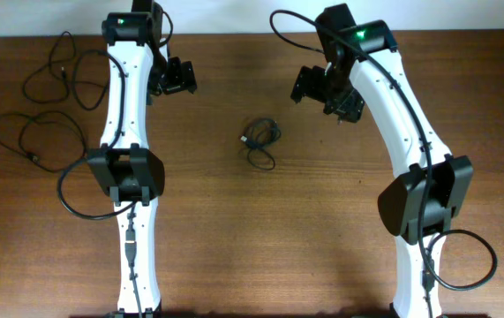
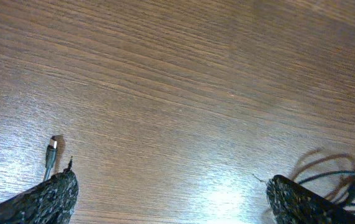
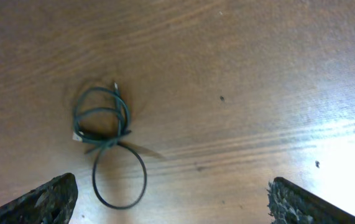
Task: Untangle cables
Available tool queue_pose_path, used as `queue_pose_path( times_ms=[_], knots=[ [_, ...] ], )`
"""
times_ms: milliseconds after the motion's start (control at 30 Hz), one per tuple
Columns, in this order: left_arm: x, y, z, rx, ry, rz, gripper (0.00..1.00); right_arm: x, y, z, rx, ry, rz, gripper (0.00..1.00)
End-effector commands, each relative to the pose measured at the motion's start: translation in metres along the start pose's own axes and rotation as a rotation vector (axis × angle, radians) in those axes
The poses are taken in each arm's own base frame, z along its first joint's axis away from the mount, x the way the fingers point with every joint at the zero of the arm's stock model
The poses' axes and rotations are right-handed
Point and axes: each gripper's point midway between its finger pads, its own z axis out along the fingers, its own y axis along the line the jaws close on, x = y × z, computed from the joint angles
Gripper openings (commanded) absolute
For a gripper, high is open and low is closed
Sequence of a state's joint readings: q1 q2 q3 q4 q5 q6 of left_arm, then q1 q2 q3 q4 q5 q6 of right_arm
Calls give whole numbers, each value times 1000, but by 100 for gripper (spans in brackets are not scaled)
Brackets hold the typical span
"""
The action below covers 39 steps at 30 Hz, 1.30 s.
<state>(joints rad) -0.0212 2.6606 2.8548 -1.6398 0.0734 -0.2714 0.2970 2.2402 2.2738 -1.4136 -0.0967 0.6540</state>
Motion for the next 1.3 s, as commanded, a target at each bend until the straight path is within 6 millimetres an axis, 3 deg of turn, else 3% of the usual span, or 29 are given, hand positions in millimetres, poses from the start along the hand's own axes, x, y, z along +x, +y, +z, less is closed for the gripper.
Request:
queue_pose_path(
  times_ms=[0,200,433,567,700,733,933,1133,1200,1267],
  knots=[
    [-9,12,-13,-13,-47,-7,99,7,14,4,-15,-2,-31,98],
    [-16,40,-15,-19,-52,-63,99,25,37,30,-23,10,-94,98],
    [-16,41,-15,-16,-49,-66,99,63,74,79,-56,11,-140,98],
    [-15,38,-15,1,-44,-65,99,65,75,91,-56,1,-7,98],
    [-15,38,-15,1,-45,-65,99,53,75,104,-63,-66,55,97],
    [-15,38,-15,1,-46,-65,99,51,77,106,-73,-74,55,87],
    [-16,38,-15,1,-48,-65,99,47,81,109,-97,-91,83,59],
    [-16,38,-15,1,-48,-65,99,49,75,127,-100,-98,83,54],
    [-16,38,-15,2,-49,-65,99,48,78,128,-112,-107,82,39],
    [-16,38,-15,2,-49,-65,99,47,80,127,-120,-108,80,15]
  ],
)
